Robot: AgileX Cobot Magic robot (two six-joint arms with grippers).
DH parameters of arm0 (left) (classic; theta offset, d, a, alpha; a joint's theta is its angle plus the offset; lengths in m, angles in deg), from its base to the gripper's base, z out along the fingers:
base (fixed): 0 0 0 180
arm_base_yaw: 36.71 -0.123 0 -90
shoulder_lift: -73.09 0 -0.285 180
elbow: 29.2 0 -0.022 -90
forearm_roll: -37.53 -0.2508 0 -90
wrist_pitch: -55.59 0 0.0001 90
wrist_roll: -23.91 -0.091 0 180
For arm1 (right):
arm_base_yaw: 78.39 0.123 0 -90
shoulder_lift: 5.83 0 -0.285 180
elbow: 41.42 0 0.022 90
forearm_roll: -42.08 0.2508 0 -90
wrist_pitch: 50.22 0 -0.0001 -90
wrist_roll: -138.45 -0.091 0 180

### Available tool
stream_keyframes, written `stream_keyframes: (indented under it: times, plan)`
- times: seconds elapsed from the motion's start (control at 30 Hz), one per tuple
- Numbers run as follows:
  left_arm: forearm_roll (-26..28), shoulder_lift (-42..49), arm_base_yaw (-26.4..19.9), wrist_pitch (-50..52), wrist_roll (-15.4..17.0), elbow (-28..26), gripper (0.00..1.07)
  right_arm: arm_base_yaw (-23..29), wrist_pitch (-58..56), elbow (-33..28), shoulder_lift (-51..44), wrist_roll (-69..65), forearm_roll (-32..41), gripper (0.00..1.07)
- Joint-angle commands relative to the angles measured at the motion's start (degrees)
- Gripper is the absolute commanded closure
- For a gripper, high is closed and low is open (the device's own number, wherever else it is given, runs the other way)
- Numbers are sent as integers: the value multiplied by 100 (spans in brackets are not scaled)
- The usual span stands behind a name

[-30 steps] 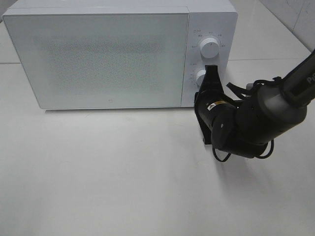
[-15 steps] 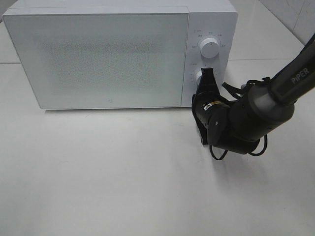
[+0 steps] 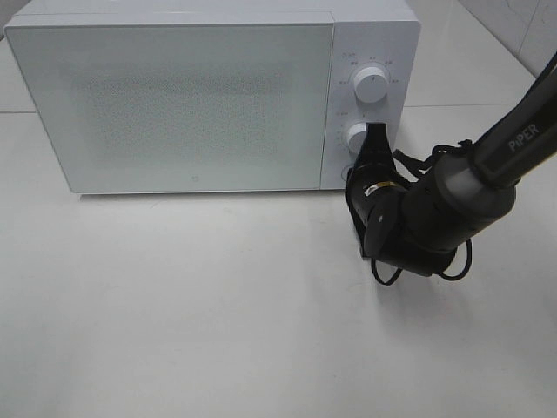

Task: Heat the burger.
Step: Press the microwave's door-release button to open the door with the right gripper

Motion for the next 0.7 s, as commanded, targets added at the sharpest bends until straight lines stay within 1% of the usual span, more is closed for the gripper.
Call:
stream_keyframes:
  times: [0.03, 0.13, 0.4, 0.7]
  plan:
    - [17, 97, -17, 74, -11, 11, 9, -74, 126, 183, 6, 97, -23, 107]
    - [17, 97, -17, 74, -11, 11, 9, -74, 132, 332, 6, 178, -17, 107]
    - [17, 97, -17, 74, -11, 11, 9, -74, 206, 447, 6, 172, -29, 107]
    - [17, 97, -17, 74, -11, 11, 9, -74, 728, 670, 6, 183, -86, 107]
